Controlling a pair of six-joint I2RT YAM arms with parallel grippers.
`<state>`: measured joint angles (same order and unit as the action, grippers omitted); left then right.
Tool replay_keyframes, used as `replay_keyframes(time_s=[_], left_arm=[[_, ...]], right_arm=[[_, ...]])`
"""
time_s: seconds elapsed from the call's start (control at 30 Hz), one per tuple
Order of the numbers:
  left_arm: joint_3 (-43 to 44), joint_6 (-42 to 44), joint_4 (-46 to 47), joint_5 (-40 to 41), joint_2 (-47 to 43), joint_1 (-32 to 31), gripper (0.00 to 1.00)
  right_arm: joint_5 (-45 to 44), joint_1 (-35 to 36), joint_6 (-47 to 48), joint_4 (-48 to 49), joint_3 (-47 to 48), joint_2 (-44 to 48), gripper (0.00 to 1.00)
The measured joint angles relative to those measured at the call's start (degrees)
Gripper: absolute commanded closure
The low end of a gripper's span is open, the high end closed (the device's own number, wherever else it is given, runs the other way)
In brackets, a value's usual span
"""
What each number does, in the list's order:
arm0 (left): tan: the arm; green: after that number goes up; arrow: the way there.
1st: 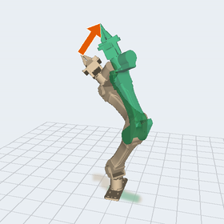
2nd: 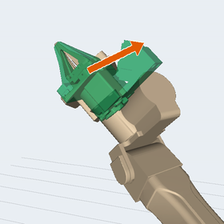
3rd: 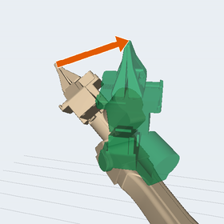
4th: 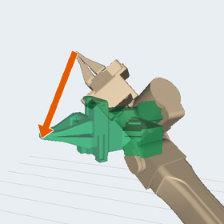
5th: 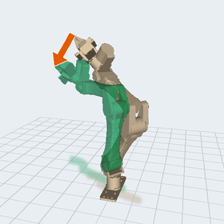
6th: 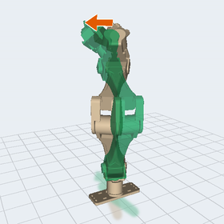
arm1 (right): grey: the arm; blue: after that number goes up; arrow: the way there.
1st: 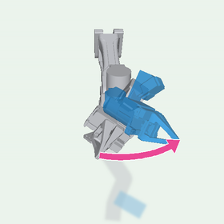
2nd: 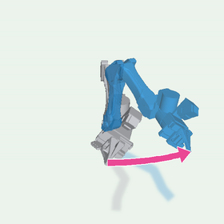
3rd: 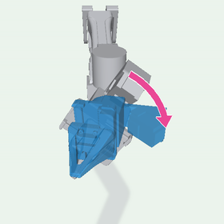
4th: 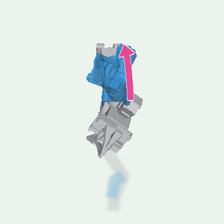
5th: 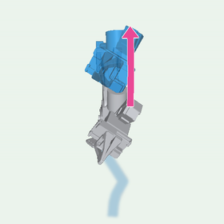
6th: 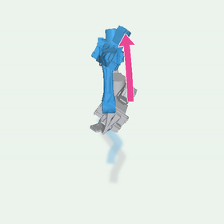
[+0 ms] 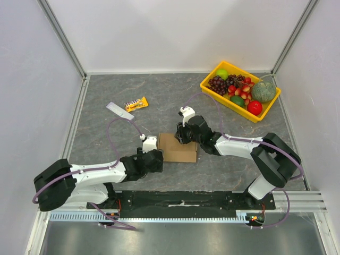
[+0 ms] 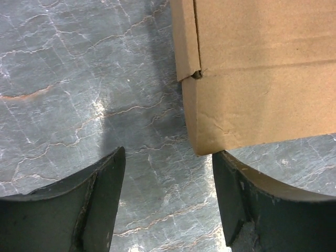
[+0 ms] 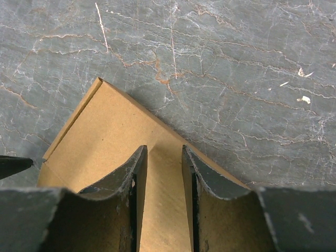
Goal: Fold the paper box
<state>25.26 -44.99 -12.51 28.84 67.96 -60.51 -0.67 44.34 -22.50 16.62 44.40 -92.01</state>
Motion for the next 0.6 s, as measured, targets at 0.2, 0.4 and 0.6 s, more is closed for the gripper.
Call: replay_keyframes(time_s=[0.2,0.4,0.6], left_arm=[[-1.9,1.3,2.8,-4.6,-4.9,0.0,0.34],[-4.0,5.4,5.9,-11.5,-16.7,0.0,0.34],[-3.5,5.7,3.1,-9.5,-19.8,0.0,0.4]], right_arm=[[0.0,0.0,0.0,0.0,0.0,0.0,0.6],[0.5,-0.1,0.0,0.0,0.4,-0.5,0.6],[1.0,-0.3,0.0,0.1,0.8,-0.9,0.61]])
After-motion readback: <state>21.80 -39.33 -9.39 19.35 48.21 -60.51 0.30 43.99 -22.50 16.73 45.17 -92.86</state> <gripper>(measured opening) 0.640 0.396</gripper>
